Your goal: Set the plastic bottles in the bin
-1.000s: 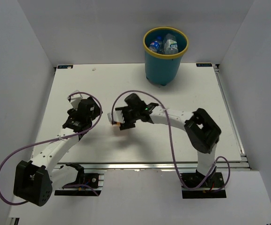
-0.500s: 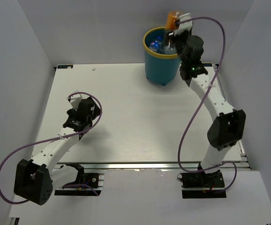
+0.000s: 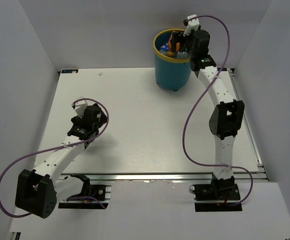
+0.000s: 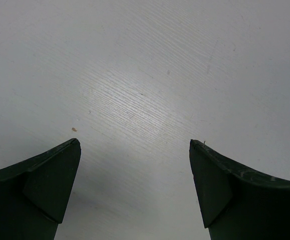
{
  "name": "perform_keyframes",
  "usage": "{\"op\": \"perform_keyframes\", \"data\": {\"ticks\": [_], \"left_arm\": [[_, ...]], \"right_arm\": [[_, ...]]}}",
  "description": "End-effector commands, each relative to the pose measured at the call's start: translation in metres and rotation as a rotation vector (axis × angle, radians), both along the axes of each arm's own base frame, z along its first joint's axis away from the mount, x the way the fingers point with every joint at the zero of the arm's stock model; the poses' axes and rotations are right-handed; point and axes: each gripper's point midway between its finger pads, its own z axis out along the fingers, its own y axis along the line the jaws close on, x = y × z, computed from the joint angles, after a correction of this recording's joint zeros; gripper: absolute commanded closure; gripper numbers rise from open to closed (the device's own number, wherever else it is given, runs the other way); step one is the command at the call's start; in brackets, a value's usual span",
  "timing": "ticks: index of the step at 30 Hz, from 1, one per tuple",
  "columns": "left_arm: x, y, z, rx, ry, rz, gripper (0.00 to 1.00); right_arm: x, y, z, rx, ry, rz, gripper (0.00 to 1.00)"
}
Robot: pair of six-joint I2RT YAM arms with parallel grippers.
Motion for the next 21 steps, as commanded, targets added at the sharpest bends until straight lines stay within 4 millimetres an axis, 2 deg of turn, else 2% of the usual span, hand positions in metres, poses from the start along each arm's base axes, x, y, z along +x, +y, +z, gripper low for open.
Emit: {"op": "perform_keyframes", "data": {"ticks": [1, 5, 6, 7, 8, 9, 10, 11, 12, 13, 14, 15, 16, 17, 18, 19, 20, 21], "left_arm": [[0.003, 0.002, 0.005, 0.002, -0.012, 0.008, 0.02], [0.002, 0.001, 0.004, -0.001, -0.015, 0.004, 0.02], [0.002, 0.002, 0.004, -0.001, -0.015, 0.005, 0.02], [0.003, 0.001, 0.004, -0.003, -0.016, 0.004, 0.02], [0.003, 0.001, 0.004, -0.004, -0.014, 0.002, 0.02], [0.003, 0.0, 0.004, -0.004, -0.014, 0.0, 0.02], [0.003, 0.0, 0.004, -0.005, -0.016, 0.0, 0.02], [0.003, 0.0, 0.004, -0.006, -0.015, -0.001, 0.02], [0.003, 0.0, 0.004, -0.007, -0.018, -0.001, 0.02], [0.003, 0.0, 0.004, -0.007, -0.018, -0.001, 0.02], [0.003, 0.0, 0.003, -0.006, -0.017, 0.0, 0.02], [0.002, 0.0, 0.004, -0.007, -0.02, 0.0, 0.02], [0.002, 0.001, 0.004, -0.005, -0.018, 0.001, 0.02], [0.002, 0.001, 0.005, -0.005, -0.02, 0.0, 0.02], [0.002, 0.002, 0.005, -0.003, -0.023, 0.002, 0.02], [0.002, 0.002, 0.007, -0.003, -0.031, 0.003, 0.02], [0.001, 0.003, 0.005, -0.002, -0.033, 0.005, 0.02], [0.001, 0.003, 0.008, -0.007, -0.048, 0.008, 0.02]], "right_arm": [[-0.039, 0.006, 0.083, 0.053, -0.138, 0.087, 0.11], [-0.056, -0.007, 0.092, 0.063, -0.147, 0.046, 0.11], [-0.065, -0.012, 0.102, 0.071, -0.157, 0.034, 0.11], [-0.067, -0.016, 0.091, 0.076, -0.128, 0.024, 0.11], [-0.07, -0.021, 0.091, 0.102, -0.113, 0.015, 0.11], [-0.083, -0.026, 0.104, 0.117, -0.125, 0.021, 0.11], [-0.086, -0.029, 0.086, 0.134, -0.081, 0.018, 0.11], [-0.092, -0.034, 0.083, 0.176, -0.066, 0.015, 0.11], [-0.109, -0.042, 0.099, 0.212, -0.093, 0.009, 0.11], [-0.112, -0.045, 0.069, 0.24, -0.055, -0.006, 0.11], [-0.12, -0.055, 0.062, 0.306, -0.037, -0.03, 0.11], [-0.136, -0.066, 0.07, 0.348, -0.059, -0.061, 0.11], [-0.142, -0.07, 0.057, 0.374, -0.038, -0.069, 0.11], [-0.147, -0.079, 0.015, 0.38, 0.036, -0.098, 0.11], [-0.159, -0.09, 0.014, 0.431, 0.041, -0.14, 0.11], [-0.166, -0.092, 0.0, 0.446, 0.073, -0.152, 0.11], [-0.176, -0.093, -0.041, 0.447, 0.155, -0.172, 0.11], [-0.189, -0.095, -0.045, 0.5, 0.167, -0.179, 0.11]]}}
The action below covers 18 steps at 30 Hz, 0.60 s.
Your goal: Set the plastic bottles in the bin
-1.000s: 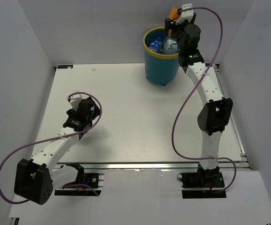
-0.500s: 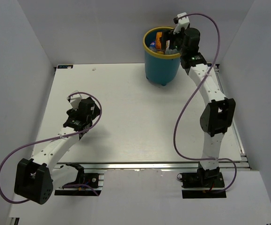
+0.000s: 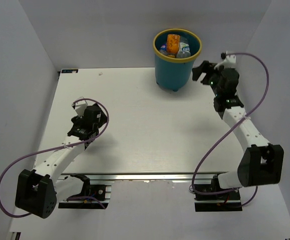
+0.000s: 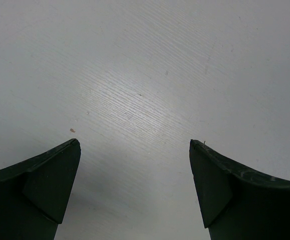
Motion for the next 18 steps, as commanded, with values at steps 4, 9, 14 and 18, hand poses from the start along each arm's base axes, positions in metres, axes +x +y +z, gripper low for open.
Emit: {"op": "perform_keyframes", "data": {"ticks": [4, 9, 14, 18], "left_arm": [[0.001, 0.003, 0.012, -0.023, -0.071, 0.015, 0.02], [0.0, 0.013, 0.021, -0.005, -0.1, 0.059, 0.02], [-0.003, 0.015, 0.026, -0.028, -0.134, 0.082, 0.02], [-0.005, 0.021, 0.031, -0.016, -0.146, 0.111, 0.02]], "right_arm": [[-0.063, -0.011, -0.094, 0.272, 0.14, -0.086, 0.11], [-0.095, -0.06, -0.129, 0.302, 0.137, -0.345, 0.11], [-0.104, -0.081, -0.13, 0.264, 0.169, -0.464, 0.11], [-0.107, -0.084, -0.128, 0.267, 0.153, -0.479, 0.11]]}}
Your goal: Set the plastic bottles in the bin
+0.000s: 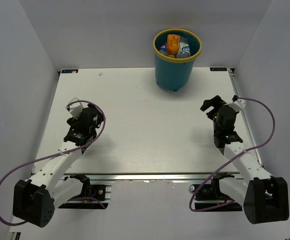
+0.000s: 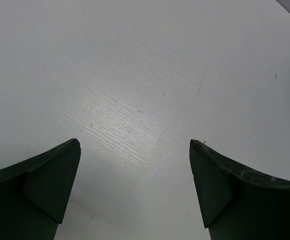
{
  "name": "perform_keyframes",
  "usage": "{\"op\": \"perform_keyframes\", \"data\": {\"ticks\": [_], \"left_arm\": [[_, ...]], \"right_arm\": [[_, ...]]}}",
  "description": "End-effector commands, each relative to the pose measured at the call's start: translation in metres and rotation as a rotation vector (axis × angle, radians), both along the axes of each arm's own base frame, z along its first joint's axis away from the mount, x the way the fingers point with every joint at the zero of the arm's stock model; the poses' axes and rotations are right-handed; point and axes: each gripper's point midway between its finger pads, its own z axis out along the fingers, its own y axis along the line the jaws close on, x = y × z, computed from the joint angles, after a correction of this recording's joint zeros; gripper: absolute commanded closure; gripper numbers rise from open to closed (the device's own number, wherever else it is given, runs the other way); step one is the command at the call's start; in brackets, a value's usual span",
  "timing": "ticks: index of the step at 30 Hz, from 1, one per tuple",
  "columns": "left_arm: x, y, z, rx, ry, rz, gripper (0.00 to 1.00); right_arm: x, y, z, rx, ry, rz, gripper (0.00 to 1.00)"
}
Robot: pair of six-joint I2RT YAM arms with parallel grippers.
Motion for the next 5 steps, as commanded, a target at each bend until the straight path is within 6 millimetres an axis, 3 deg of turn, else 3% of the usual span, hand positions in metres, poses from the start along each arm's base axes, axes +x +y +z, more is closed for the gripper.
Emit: {"op": "perform_keyframes", "data": {"ticks": [1, 5], "left_arm": [[-0.0022, 0.0097, 0.009, 0.0, -0.038, 0.052, 0.02], [-0.0043, 0.0087, 0.0073, -0.009, -0.033, 0.048, 0.02]], "right_arm": [[0.0014, -0.0122, 0.0149, 0.01, -0.049, -0.076, 0.1], [0.0012, -0.0104, 0.0124, 0.011, -0.045, -0.065, 0.11]]}}
